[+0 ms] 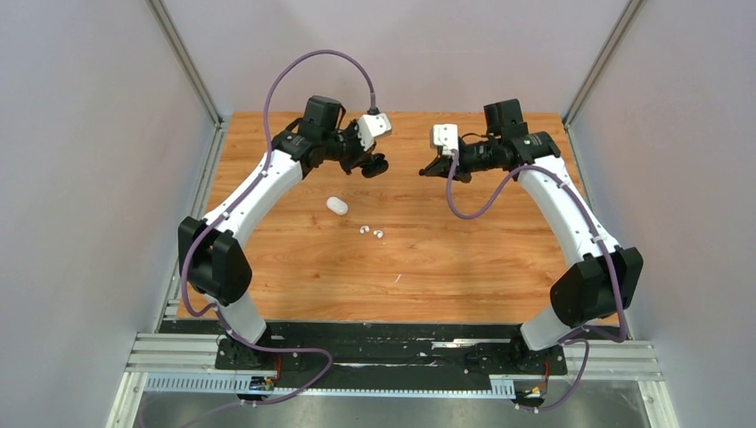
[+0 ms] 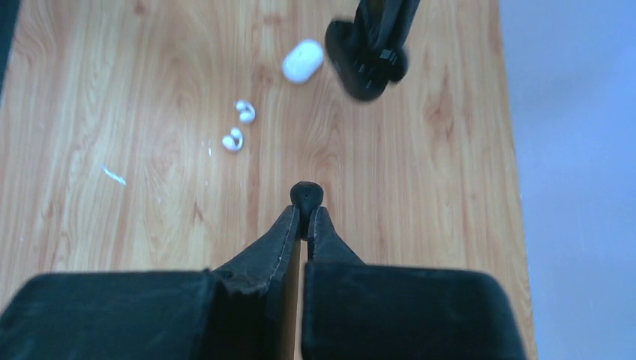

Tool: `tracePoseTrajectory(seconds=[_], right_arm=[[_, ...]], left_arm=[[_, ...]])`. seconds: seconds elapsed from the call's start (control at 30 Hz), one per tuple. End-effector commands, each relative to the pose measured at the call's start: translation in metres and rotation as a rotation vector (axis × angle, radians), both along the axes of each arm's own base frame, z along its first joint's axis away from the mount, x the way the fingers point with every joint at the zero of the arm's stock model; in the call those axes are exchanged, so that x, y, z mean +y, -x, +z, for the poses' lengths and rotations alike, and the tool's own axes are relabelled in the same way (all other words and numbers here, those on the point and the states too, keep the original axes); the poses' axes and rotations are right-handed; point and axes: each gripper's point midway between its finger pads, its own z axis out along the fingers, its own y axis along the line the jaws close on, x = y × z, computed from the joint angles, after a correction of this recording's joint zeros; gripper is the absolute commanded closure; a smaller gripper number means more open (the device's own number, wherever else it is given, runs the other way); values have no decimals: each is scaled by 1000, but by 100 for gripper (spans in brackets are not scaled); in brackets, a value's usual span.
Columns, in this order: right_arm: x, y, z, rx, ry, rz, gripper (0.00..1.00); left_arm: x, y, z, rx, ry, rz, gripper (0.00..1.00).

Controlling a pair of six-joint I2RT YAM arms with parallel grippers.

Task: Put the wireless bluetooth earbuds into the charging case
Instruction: Insert the right earbud into the right side groove of the charging case.

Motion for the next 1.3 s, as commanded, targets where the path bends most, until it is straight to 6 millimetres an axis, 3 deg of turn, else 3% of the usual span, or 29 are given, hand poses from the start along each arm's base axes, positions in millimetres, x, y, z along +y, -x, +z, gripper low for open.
tracePoseTrajectory(seconds=[0.0, 0.13, 0.47, 0.93, 1.27], right_arm=[[29, 26, 52, 84, -154, 96, 100], [51, 26, 62, 95, -154, 123, 100], [81, 24, 44, 9, -86, 165, 100], [77, 11, 8, -5, 8, 143, 100], [79, 9, -2, 16, 28, 133, 100]], left_arm=[[-25, 17, 14, -65, 75, -226, 100], [-32, 30, 18, -66, 101, -304, 100], [-39, 55, 24, -104, 86, -382, 100], [-39, 66, 33, -122, 83, -404, 100], [-39, 69, 33, -111, 85, -406, 100]])
